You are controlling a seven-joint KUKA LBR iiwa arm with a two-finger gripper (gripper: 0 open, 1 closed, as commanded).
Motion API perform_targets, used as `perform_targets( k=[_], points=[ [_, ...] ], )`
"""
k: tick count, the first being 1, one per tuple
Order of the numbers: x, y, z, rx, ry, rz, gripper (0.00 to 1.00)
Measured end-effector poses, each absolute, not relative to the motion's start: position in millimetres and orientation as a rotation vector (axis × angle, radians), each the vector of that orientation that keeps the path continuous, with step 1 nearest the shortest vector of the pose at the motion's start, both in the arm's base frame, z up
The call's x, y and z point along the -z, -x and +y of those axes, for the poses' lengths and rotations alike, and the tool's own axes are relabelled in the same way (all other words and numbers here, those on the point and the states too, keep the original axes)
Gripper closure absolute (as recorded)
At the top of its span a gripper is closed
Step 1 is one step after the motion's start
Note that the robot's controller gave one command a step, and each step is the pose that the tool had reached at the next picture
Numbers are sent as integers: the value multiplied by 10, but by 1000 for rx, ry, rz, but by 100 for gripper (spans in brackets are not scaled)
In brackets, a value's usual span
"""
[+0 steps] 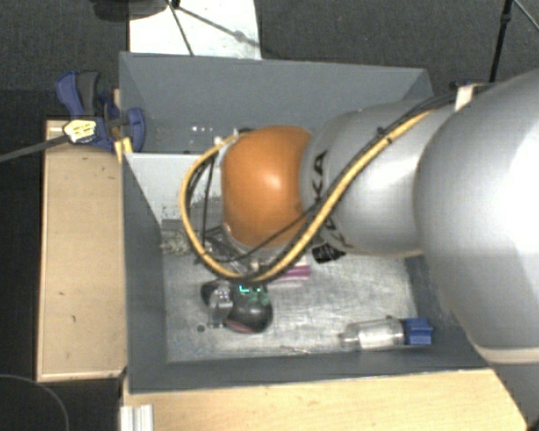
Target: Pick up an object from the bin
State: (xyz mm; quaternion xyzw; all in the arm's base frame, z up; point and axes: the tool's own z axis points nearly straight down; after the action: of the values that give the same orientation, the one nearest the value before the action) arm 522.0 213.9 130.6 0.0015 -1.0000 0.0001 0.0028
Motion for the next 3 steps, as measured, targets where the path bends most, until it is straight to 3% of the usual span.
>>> perform_targets(
  k=[1, 2, 3],
  points=[
    [-677, -5140, 2554, 0, -189, -3132, 0],
    [-705, -5413, 1806, -4, 57, -3140, 0],
    [-710, -5295, 1246, 0, -59, -3142, 0]
  ],
)
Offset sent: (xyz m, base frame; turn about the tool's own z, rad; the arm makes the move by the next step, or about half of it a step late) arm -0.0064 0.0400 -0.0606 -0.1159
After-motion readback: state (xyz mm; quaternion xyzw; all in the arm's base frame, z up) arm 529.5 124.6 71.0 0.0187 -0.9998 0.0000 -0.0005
